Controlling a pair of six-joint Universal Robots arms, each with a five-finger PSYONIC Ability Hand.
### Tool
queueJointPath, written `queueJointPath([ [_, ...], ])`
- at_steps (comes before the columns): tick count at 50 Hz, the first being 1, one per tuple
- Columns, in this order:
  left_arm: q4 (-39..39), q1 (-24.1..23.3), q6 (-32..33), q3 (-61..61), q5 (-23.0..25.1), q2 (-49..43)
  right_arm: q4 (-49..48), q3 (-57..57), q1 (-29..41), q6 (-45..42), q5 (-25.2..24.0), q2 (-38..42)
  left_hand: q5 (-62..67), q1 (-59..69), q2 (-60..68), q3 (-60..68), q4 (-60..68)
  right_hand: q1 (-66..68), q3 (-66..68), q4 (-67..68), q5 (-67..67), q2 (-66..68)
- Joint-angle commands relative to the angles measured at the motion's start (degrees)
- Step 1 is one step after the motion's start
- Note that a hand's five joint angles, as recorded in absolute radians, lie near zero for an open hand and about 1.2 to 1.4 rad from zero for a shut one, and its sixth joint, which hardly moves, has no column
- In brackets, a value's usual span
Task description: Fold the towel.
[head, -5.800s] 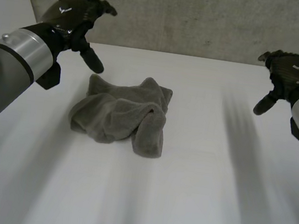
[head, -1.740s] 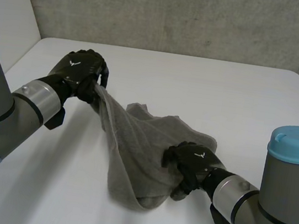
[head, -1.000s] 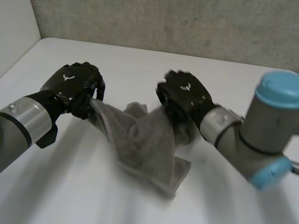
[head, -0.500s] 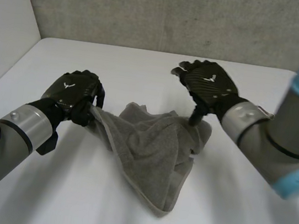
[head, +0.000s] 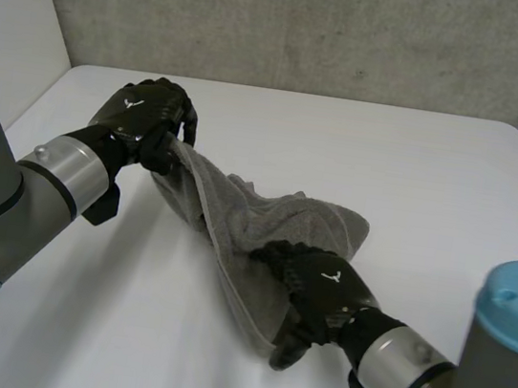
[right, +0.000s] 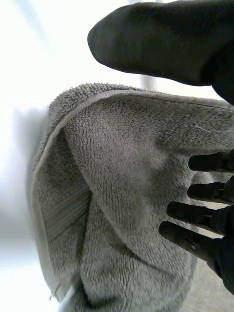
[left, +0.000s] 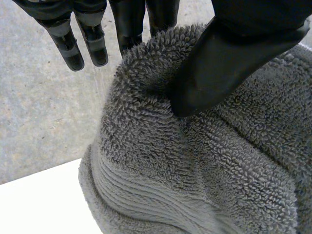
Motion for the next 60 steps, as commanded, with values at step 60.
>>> queueJointPath([
  [60, 0.28, 6.85, -1.03, -11.63, 0.90, 4.02, 0.00, -2.91, -12.35, -13.87, 1.59, 6.05, 5.10, 6.20, 5.56, -3.30, -3.76, 23.76, -3.00, -4.35, 23.76, 23.44],
])
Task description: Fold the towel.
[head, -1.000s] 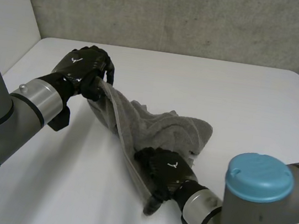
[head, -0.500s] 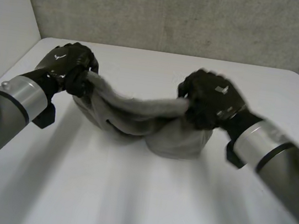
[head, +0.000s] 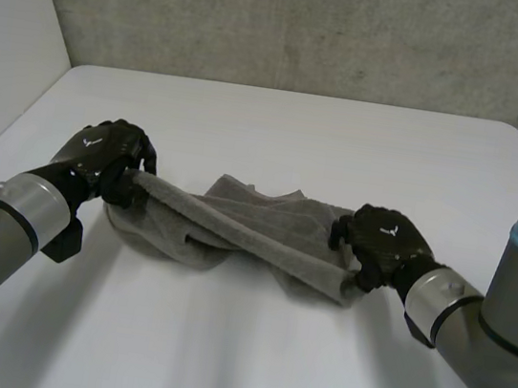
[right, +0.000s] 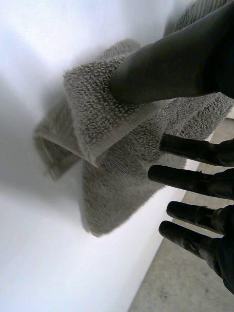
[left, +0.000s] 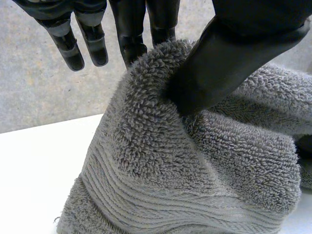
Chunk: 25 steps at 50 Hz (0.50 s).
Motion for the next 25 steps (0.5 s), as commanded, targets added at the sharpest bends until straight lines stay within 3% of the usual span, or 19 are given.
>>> queueJointPath([
  [1, -0.01, -0.07, -0.02, -0.11, 0.00, 0.02, -0.59, 4.47, -0.61, 1.77, -0.64, -0.28, 4.67, 5.14, 4.31, -3.30, -3.76, -1.43, -3.00, -4.35, -0.86, -2.43],
  [15, 0.08, 0.02, -0.02, -0.28, 0.00, 0.19, -2.79, 7.98, -0.43, 2.03, -0.64, 0.69, 4.67, 5.14, 4.31, -3.30, -3.76, 0.58, -3.00, -4.35, 1.15, -0.41],
  [18, 0.08, 0.11, -0.02, -0.19, 0.00, 0.28, -3.75, 8.34, -0.52, 2.12, -0.56, 1.30, 4.67, 5.14, 4.31, -3.30, -3.76, 9.33, -3.00, -4.35, 9.90, 8.33],
  [20, 0.08, 0.20, -0.11, -0.19, 0.00, 0.46, -4.63, 8.34, -0.78, 2.12, -0.82, 1.13, 4.67, 5.14, 4.31, -3.30, -3.76, 30.41, -3.00, -4.35, 30.98, 29.41],
  [21, 0.08, 0.20, -0.11, -0.19, 0.00, 0.46, -4.63, 8.34, -0.78, 2.12, -0.82, 1.13, 4.67, 5.14, 4.31, -3.30, -3.76, 30.53, -3.00, -4.35, 31.10, 29.53],
  [22, -0.01, 0.20, -0.11, -0.28, 0.00, 0.63, -4.72, 8.25, -1.05, 2.03, -0.99, 0.78, 4.67, 5.14, 4.31, -3.30, -3.76, 41.29, -3.00, -4.35, 41.86, 40.29],
  [25, -0.36, 0.20, -0.11, -0.28, 0.00, 1.51, -4.37, 7.46, -2.10, 1.94, -2.65, -0.27, 4.67, 5.14, 4.31, -3.30, -3.76, 41.40, -3.00, -4.35, 41.97, 40.40],
])
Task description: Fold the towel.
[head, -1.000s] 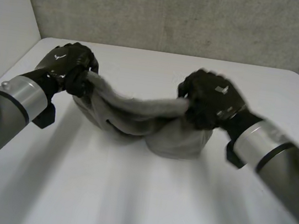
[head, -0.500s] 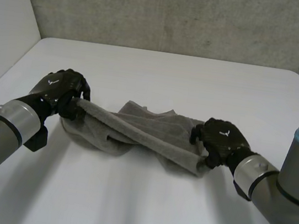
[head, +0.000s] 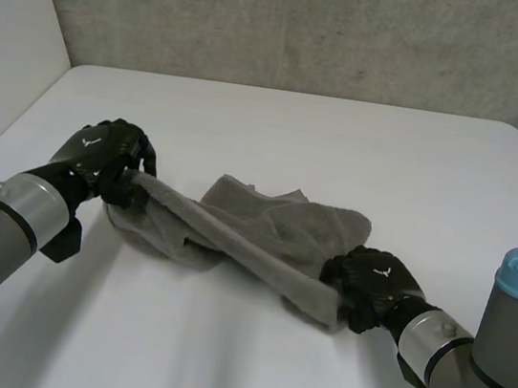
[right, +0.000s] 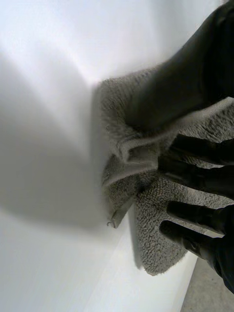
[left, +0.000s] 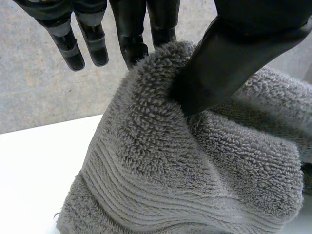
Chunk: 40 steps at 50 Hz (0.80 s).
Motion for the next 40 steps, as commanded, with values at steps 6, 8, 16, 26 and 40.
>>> queueJointPath([
  [6, -0.59, 1.58, -0.05, -1.26, 0.60, 6.72, 3.56, -2.70, -4.64, -0.05, -9.10, -14.75, 4.67, 5.14, 4.31, -3.30, -3.76, 21.57, -3.00, -4.35, 10.82, 10.72],
  [8, -0.50, 2.02, 0.04, -1.44, 1.65, 7.86, 5.40, -4.19, -5.35, -0.05, -10.85, -16.52, 4.67, 5.14, 4.31, -3.30, -3.76, 21.57, -3.00, -4.35, 10.82, 10.72],
  [16, -0.32, 3.78, 0.04, 2.08, 6.94, 6.21, 13.33, -15.45, -4.83, -2.25, -13.60, -8.10, 4.67, 5.14, 4.31, -3.30, -3.76, 21.57, -3.00, -4.35, 10.82, 10.72],
  [26, -5.32, 0.71, 1.88, 28.21, 5.54, -13.20, 20.98, -49.85, -0.61, -9.46, -6.92, 6.83, 4.67, 5.14, 4.31, -3.30, -3.76, 21.57, -3.00, -4.35, 10.82, 10.72],
  [40, 5.74, 0.26, 0.13, 36.36, -0.89, -2.23, -1.44, -49.24, -1.57, 4.96, -6.03, -3.61, 4.67, 5.14, 4.31, -3.30, -3.76, 21.57, -3.00, -4.35, 10.82, 10.72],
])
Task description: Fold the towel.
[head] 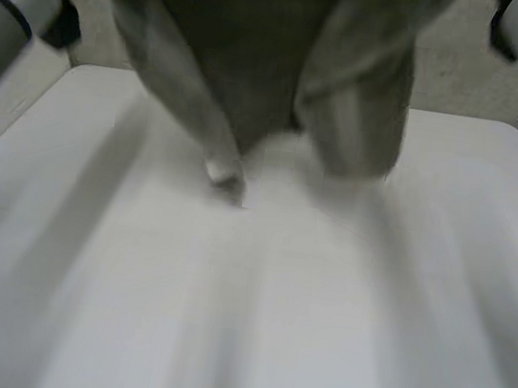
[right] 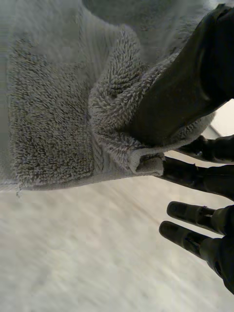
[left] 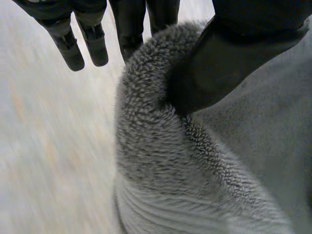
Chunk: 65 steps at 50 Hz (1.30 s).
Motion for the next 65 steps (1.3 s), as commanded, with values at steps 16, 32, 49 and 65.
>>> queueJointPath([
  [16, 11.72, 2.07, 18.80, -46.49, 10.14, 0.15, -6.48, 54.79, -3.41, -17.75, -7.68, -6.91, 4.27, 5.14, 3.91, -3.29, -3.76, 8.12, -3.00, -4.35, 3.99, 7.66],
  [32, 9.61, 5.75, 25.68, -46.51, 9.79, -3.57, -8.23, 57.09, -2.80, -18.38, -6.98, -1.19, 4.27, 5.14, 3.91, -3.29, -3.76, -38.58, -3.00, -4.35, -42.72, -39.05],
  [49, 8.20, 8.57, 20.58, -46.60, 10.23, -1.81, -7.97, 59.91, -5.43, -18.20, -6.10, -1.45, 4.27, 5.14, 3.91, -3.29, -3.76, -23.10, -3.00, -4.35, -27.24, -23.57],
  [65, 8.11, 8.83, 20.50, -46.77, 10.23, -1.72, -7.80, 60.00, -6.67, -11.61, -6.80, -0.66, 4.27, 5.14, 3.91, -3.29, -3.76, 2.30, -3.00, -4.35, -1.84, 1.83],
])
